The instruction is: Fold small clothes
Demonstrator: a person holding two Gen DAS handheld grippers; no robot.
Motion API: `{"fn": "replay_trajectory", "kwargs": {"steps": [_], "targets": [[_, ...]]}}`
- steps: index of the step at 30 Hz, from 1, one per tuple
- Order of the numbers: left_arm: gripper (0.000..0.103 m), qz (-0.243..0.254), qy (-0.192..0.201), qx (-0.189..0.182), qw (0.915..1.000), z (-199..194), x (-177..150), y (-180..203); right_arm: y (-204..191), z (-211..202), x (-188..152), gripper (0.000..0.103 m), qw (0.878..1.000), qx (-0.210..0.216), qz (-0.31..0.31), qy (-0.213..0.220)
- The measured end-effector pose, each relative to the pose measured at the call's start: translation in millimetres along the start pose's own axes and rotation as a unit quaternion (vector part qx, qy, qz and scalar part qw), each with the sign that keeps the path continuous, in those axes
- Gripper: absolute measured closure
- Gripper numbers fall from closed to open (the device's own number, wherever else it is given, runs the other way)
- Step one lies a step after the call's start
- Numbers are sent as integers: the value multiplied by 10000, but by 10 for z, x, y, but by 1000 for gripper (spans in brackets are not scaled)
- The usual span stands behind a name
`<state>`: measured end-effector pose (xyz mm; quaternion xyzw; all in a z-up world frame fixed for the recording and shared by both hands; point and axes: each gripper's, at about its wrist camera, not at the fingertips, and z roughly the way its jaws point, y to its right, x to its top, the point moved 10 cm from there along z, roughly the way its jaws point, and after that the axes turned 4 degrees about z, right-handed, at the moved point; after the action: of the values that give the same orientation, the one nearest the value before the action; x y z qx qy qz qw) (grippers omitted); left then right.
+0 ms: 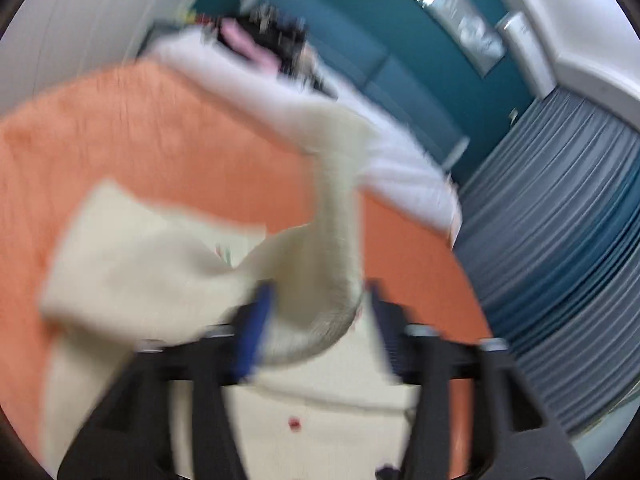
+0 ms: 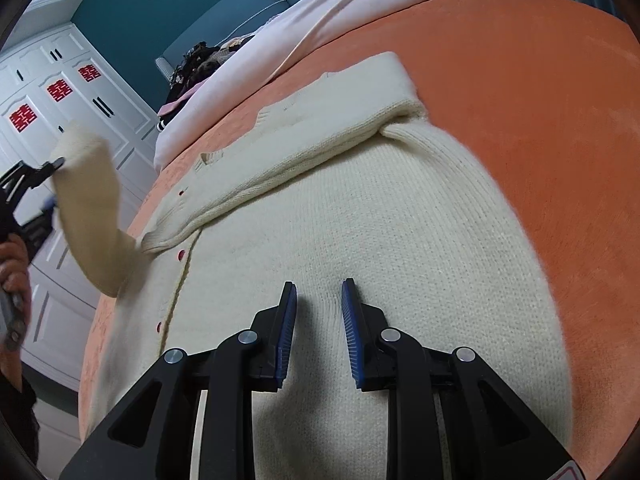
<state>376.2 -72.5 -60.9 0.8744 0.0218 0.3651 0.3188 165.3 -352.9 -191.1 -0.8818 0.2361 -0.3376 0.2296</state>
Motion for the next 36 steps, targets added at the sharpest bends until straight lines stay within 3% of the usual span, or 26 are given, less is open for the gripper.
{"fn": "replay_trajectory", "kwargs": {"steps": [3, 5, 7, 9, 14, 19, 20, 21, 22, 25, 28, 30, 32, 33, 34, 35, 36], "targets": [[32, -452, -400, 72, 9981, 274, -613, -115, -14, -12, 10, 83, 10000, 35, 49, -36], [31, -811, -442, 147, 9956, 238, -757, -344, -66, -47, 49, 80, 10000, -65, 2, -62], [31, -1116, -270, 267, 9930, 156, -726, -572, -191, -120, 186, 60, 9998, -63, -90, 167], [31, -1491, -69, 435, 9878, 48, -651, -869, -403, -96, 412, 50, 9992, 272, -40, 291], [31, -2504, 312, 626, 9656, -191, -461, -1539, -821, 526, 821, 43, 9975, 596, 256, -282], [31, -3395, 504, 142, 9391, -260, -512, -1778, -977, 1116, 878, 42, 9949, 478, 598, -660], [31, -3483, 545, 80, 9358, -273, -508, -1801, -1040, 1201, 854, 44, 9943, 498, 591, -740], [31, -3565, 571, 33, 9325, -330, -529, -1850, -1113, 1267, 832, 56, 9939, 510, 536, -817], [30, -3616, 594, -16, 9304, -348, -522, -1847, -1202, 1319, 812, 88, 9933, 530, 443, -923], [29, -3665, 623, -151, 9282, -406, -491, -1787, -1565, 1136, 1027, 93, 9942, 894, 175, -580], [26, -3584, 527, 71, 9320, -319, -467, -1845, -1978, 588, 1407, 93, 9893, 1426, -238, 197], [41, -3540, 561, 284, 9331, -254, -422, -1937, -1990, 278, 1596, 93, 9865, 1455, -410, 634], [47, -3537, 461, 430, 9332, -145, -411, -2002, -1731, 229, 1660, 93, 9892, 1168, -445, 767], [56, -3451, 401, 589, 9359, -95, -442, -2018, -1485, 347, 1612, 94, 9932, 827, -468, 669], [62, -3277, 341, 762, 9411, -55, -487, -2024, -1204, 538, 1521, 94, 9969, 426, -455, 482], [75, -3046, 306, 941, 9473, -12, -535, -2019, -818, 831, 1337, 94, 9994, -74, -328, 82], [78, -2837, 333, 1060, 9525, 4, -566, -2014, -491, 1077, 1121, 94, 9982, -435, -161, -389]]}}
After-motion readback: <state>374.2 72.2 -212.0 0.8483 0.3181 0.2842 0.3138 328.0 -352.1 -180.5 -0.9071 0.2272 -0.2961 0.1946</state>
